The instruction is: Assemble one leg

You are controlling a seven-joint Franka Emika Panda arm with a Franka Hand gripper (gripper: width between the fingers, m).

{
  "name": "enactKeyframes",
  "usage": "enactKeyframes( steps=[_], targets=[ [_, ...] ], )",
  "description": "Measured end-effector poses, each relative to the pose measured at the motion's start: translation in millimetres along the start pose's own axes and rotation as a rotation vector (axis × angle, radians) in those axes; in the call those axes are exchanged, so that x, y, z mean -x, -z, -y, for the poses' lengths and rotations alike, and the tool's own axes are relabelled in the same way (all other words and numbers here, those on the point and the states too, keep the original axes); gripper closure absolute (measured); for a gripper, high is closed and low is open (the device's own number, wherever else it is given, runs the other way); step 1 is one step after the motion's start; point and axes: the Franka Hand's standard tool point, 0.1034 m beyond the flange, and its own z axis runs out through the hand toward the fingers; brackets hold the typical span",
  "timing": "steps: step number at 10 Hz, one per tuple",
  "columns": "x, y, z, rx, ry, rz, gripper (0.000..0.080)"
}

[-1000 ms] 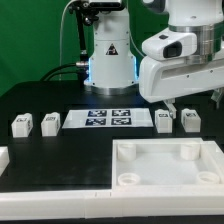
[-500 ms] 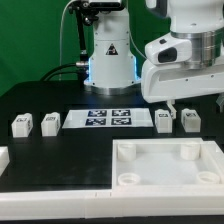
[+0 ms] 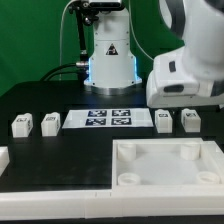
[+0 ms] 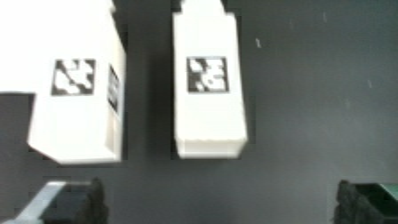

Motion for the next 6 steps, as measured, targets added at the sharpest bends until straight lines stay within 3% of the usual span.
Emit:
enactKeyframes(
  steps=[2,5,6],
  targets=[
    [1.2,-3.6,1.8,0.007,0.021,0.112,0.0150],
    [-0.7,-5.5,2.8,0.008,0.023,0.126,0.0150],
    [1.2,-14.4,7.2,0.014,0.004,0.128,0.0150]
  ],
)
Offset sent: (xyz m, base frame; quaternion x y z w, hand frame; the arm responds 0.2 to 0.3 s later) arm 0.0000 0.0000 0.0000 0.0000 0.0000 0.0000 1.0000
